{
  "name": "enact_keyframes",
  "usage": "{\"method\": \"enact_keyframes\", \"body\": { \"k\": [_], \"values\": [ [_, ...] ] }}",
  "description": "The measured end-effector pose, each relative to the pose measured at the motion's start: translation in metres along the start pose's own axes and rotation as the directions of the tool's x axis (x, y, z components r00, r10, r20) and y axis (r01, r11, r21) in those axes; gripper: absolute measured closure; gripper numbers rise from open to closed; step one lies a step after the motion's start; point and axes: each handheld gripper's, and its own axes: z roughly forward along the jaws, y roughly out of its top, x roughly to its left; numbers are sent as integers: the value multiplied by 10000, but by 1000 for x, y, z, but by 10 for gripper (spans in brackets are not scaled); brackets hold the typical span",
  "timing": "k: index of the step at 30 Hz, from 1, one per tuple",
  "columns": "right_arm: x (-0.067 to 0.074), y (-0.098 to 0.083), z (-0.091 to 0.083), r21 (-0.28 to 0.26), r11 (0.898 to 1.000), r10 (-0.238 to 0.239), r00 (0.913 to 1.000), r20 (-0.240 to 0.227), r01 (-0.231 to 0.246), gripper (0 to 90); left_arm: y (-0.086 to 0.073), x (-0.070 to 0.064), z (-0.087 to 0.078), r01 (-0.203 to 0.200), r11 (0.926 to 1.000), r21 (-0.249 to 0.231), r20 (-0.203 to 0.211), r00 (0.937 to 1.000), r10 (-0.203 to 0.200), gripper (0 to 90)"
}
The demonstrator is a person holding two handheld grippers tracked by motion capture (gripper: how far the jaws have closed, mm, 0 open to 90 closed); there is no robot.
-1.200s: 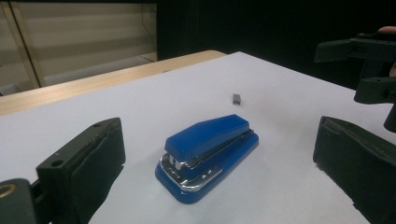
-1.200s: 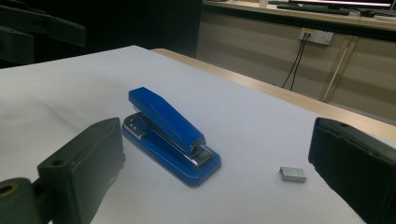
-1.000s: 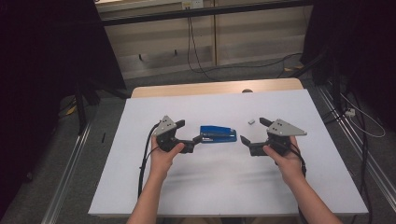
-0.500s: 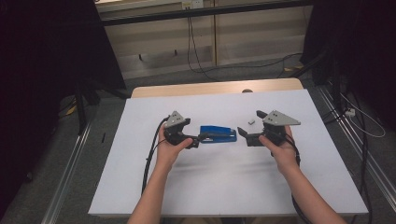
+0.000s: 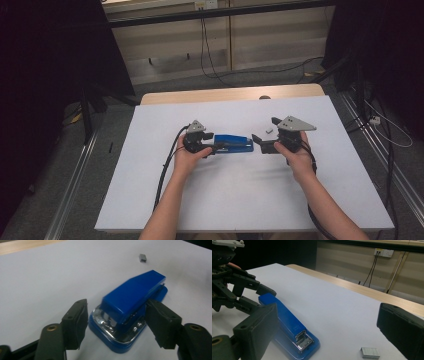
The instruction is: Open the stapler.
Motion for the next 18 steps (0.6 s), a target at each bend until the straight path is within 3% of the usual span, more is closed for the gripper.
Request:
{"method": "enact_keyframes", "body": {
  "k": [5, 18],
  "values": [
    [3, -3, 2, 138, 9998, -108, 9999, -72, 109, 35, 0, -1, 3, -96, 9999, 38, 207, 9997, 95, 478],
    [9, -9, 5, 442, 9988, -199, 9996, -205, 207, 36, 2, 0, -1, -171, 9998, 130, 249, 9995, 168, 504]
  ]
}}
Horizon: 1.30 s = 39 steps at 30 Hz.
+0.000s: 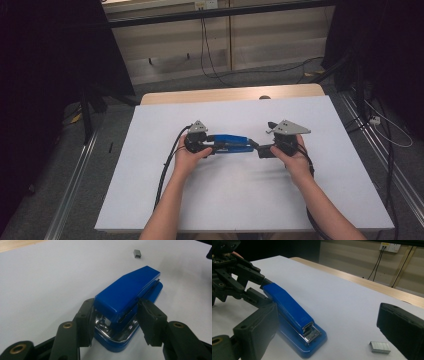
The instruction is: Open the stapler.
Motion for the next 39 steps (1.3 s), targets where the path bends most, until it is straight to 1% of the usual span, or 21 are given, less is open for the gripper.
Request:
{"method": "enact_keyframes", "body": {
  "k": [1, 4, 5, 6, 7, 12, 13, 14, 15, 20, 22, 23, 25, 28, 30, 31, 32, 36, 39],
  "values": [
    [0, 0, 0, 0, 10000, 0, 10000, 0, 0, 36, 0, 0, 0, 48, 10000, -6, 5, 10000, -48, 504],
    [0, -1, 1, 17, 10000, 16, 10000, -8, -16, 36, 0, 0, -1, -16, 10000, -5, -7, 10000, 16, 506],
    [0, -1, 1, 17, 10000, 19, 10000, -12, -19, 36, 0, 0, 0, 72, 10000, -29, 36, 10000, -72, 506],
    [0, -1, 1, 29, 10000, 9, 10000, -14, -9, 36, 0, 1, 0, 66, 10000, -11, 86, 9999, -66, 507],
    [0, -1, 1, 39, 10000, 5, 10000, 0, -5, 36, -1, 1, 0, -13, 10000, 3, 45, 10000, 13, 506],
    [0, -3, 1, 80, 10000, 17, 10000, -25, -17, 37, -2, 1, 2, 83, 10000, 34, 77, 9999, -83, 500],
    [0, -3, 2, 106, 9999, -6, 10000, -4, 6, 37, -1, 1, 2, 7, 10000, 27, 88, 10000, -8, 500],
    [0, -3, 2, 124, 9999, 0, 10000, 0, 0, 37, -1, 1, 3, 27, 10000, 29, 106, 9999, -27, 500],
    [0, -4, 2, 128, 9999, 25, 10000, -27, -25, 37, -1, 2, 2, -57, 10000, 29, 88, 9999, 56, 501],
    [1, -4, 3, 173, 9998, -20, 10000, -45, 21, 37, 0, 2, 1, -196, 9997, 145, 113, 9997, 194, 515],
    [1, -4, 3, 176, 9998, -1, 10000, -37, 2, 37, 0, 2, 0, -199, 9997, 168, 154, 9997, 196, 523],
    [1, -4, 3, 181, 9998, -17, 10000, -41, 17, 37, 0, 2, 0, -120, 9998, 164, 203, 9997, 116, 527],
    [1, -4, 3, 168, 9999, -7, 10000, -58, 8, 37, 1, 2, -2, -197, 9997, 169, 274, 9994, 192, 534],
    [1, -5, 4, 161, 9999, 3, 9999, -101, -2, 37, 3, 2, -3, -144, 9998, 169, 320, 9994, 138, 543],
    [1, -5, 5, 182, 9998, -2, 9999, -106, 3, 37, 3, 1, -3, -144, 9998, 106, 344, 9993, 140, 545],
    [2, -5, 5, 194, 9998, 22, 9999, -124, -20, 37, 4, 1, -3, -212, 9998, 62, 334, 9992, 210, 546],
    [2, -5, 5, 195, 9998, 25, 9999, -114, -23, 37, 4, 1, -3, -171, 9998, 60, 363, 9992, 169, 548],
    [2, -4, 5, 194, 9998, -5, 9999, -128, 7, 37, 5, 1, -4, -260, 9997, 38, 421, 9988, 258, 554],
    [2, -5, 6, 268, 9996, -42, 9999, -127, 45, 37, 6, 0, -5, -210, 9998, -72, 422, 9989, 213, 558]
  ]
}}
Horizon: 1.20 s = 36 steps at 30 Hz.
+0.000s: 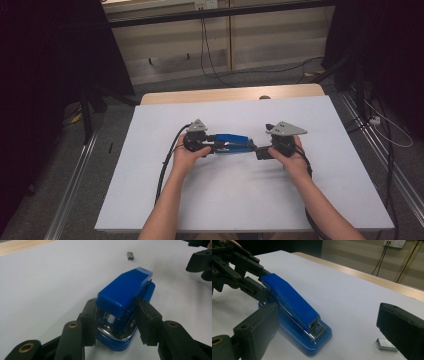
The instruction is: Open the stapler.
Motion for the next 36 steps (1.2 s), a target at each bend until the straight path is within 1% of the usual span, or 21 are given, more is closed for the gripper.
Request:
{"method": "enact_keyframes", "body": {
  "k": [3, 4, 6, 7, 8, 11, 15, 16, 17, 18, 20, 22, 24, 26, 29, 31, 32, 35, 36],
  "values": [
    [2, -1, 2, 100, 9999, 34, 9999, -105, -33, 37, 0, 1, 0, -161, 9999, 53, -16, 9999, 161, 559],
    [4, -1, 3, 112, 9999, 1, 9999, -138, 1, 37, 0, 1, 0, -60, 10000, 59, 31, 10000, 60, 560],
    [7, 0, 6, 192, 9998, -101, 9997, -241, 105, 37, -1, 2, 0, -46, 10000, 15, 99, 9999, 45, 566],
    [7, 0, 6, 205, 9997, -135, 9996, -261, 141, 37, 0, 2, -1, -105, 9999, 3, 113, 9999, 105, 569],
    [8, 0, 7, 269, 9995, -162, 9994, -322, 171, 37, 0, 2, -1, -20, 10000, -86, 175, 9998, 22, 572],
    [11, 0, 10, 376, 9990, -208, 9990, -389, 223, 38, 2, 1, -2, -52, 9996, -262, 238, 9997, 59, 583],
    [13, -1, 13, 530, 9981, -288, 9984, -477, 313, 39, 1, 3, -3, -244, 9997, -11, 212, 9995, 244, 581],
    [14, -1, 14, 586, 9978, -278, 9984, -486, 306, 39, 0, 4, -2, -265, 9996, 54, 161, 9995, 264, 579],
    [14, -1, 14, 635, 9974, -310, 9982, -507, 342, 39, -1, 5, -2, -291, 9995, 135, 2, 9996, 291, 578],
    [14, -1, 15, 661, 9972, -324, 9981, -517, 358, 39, -2, 6, -3, -276, 9995, 176, -80, 9996, 277, 578],
    [13, -2, 15, 691, 9971, -291, 9983, -510, 326, 39, -4, 9, -3, -218, 9996, 164, -91, 9997, 220, 583],
    [12, -2, 15, 726, 9970, -244, 9984, -509, 281, 39, -5, 10, -2, -157, 9998, 156, -94, 9998, 159, 584],
    [12, -2, 15, 733, 9970, -198, 9984, -523, 236, 39, -4, 10, -3, -154, 9998, 143, -189, 9997, 157, 584],
    [13, -3, 15, 744, 9969, -214, 9983, -537, 254, 39, -5, 10, -2, -93, 9999, 88, -128, 9999, 94, 584],
    [13, -3, 15, 744, 9969, -204, 9983, -553, 245, 39, -5, 10, -3, -133, 9999, 71, -137, 9998, 134, 585],
    [13, -3, 14, 757, 9968, -231, 9982, -549, 272, 39, -5, 10, -3, 17, 9999, -102, -75, 10000, -18, 585],
    [13, -3, 14, 749, 9968, -236, 9982, -543, 276, 39, -4, 10, -3, -1, 9999, -135, -79, 10000, 0, 587],
    [12, -2, 13, 705, 9972, -227, 9983, -529, 264, 39, -4, 10, -3, -41, 9999, -99, -98, 9999, 40, 587],
    [12, -2, 13, 708, 9972, -204, 9984, -521, 241, 39, -4, 9, -3, 28, 9999, -128, -73, 10000, -29, 587]
  ]
}}
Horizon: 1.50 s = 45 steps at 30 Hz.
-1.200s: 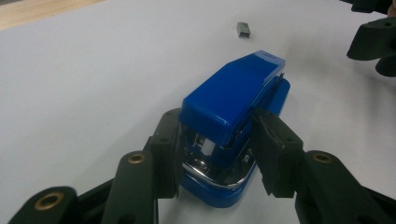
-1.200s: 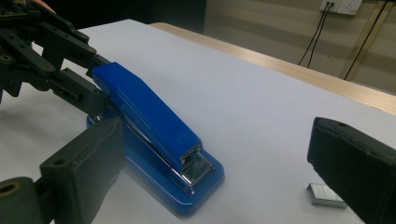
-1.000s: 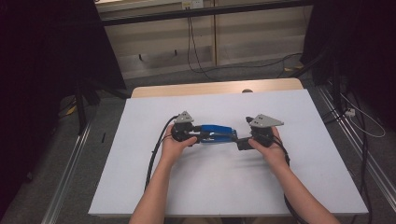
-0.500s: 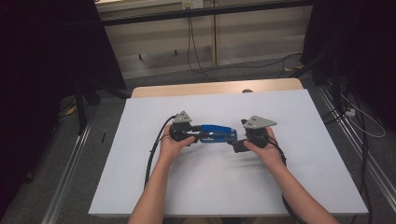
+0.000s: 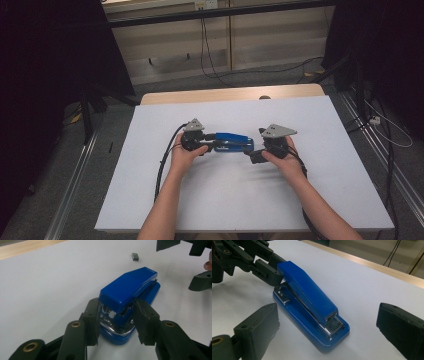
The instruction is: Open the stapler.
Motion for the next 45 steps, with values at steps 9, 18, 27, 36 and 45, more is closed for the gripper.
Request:
{"method": "enact_keyframes", "body": {
  "k": [9, 18, 27, 36, 45],
  "values": [
    [0, 0, 0, 3, 10000, -14, 10000, -21, 14, 39, 3, -1, -1, -77, 9998, -171, -44, 10000, 77, 589],
    [1, 0, 0, 89, 9999, -72, 9999, -75, 73, 39, -6, 4, -1, 392, 9992, -14, -289, 9988, -392, 732],
    [-3, 12, 8, 108, 9997, -224, 9996, -176, 226, 39, -6, 1, 1, 301, 9986, 430, -635, 9976, -274, 732],
    [-2, 44, 41, 388, 9962, -743, 9922, -999, 785, 138, -8, 1, 4, 527, 9984, 187, -751, 9959, -512, 742],
    [11, 57, 77, 1118, 9815, -1286, 9682, -2145, 1552, 449, -9, 3, 1, 538, 9982, 259, -799, 9955, -516, 734]
  ]
}}
